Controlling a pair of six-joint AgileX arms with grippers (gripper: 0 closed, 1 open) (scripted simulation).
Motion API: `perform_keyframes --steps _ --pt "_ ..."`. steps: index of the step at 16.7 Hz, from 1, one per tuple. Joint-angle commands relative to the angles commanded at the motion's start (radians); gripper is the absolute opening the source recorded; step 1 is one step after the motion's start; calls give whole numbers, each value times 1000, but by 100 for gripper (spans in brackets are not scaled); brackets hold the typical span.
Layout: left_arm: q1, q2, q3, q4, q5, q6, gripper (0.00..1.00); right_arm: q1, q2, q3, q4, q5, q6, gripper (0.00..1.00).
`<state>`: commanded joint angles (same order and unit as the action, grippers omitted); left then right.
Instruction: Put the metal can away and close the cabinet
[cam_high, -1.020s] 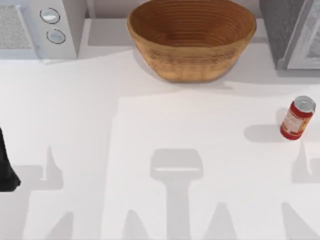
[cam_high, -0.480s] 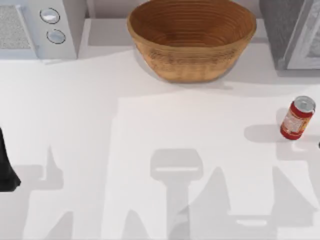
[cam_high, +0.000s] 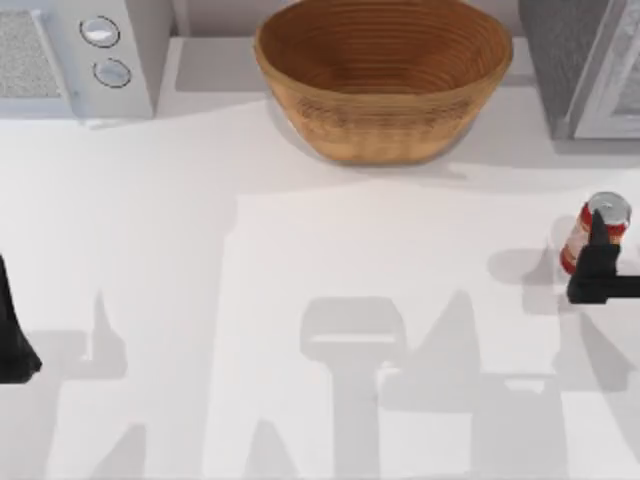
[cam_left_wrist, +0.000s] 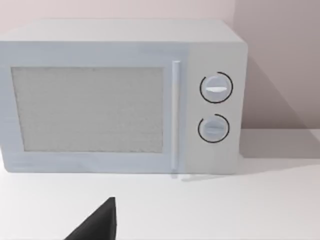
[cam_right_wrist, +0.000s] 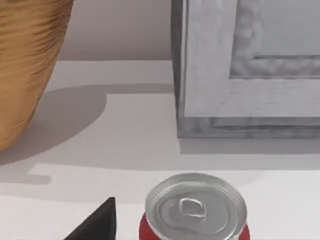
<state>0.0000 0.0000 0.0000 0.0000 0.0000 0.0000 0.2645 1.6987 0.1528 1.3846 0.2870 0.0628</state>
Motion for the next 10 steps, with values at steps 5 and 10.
perform_keyframes --steps 5,10 --pt "0 0 0 0 0 0 100 51 326 28 263 53 16 100" --pt "0 0 0 0 0 0 100 76 480 42 388 78 25 100"
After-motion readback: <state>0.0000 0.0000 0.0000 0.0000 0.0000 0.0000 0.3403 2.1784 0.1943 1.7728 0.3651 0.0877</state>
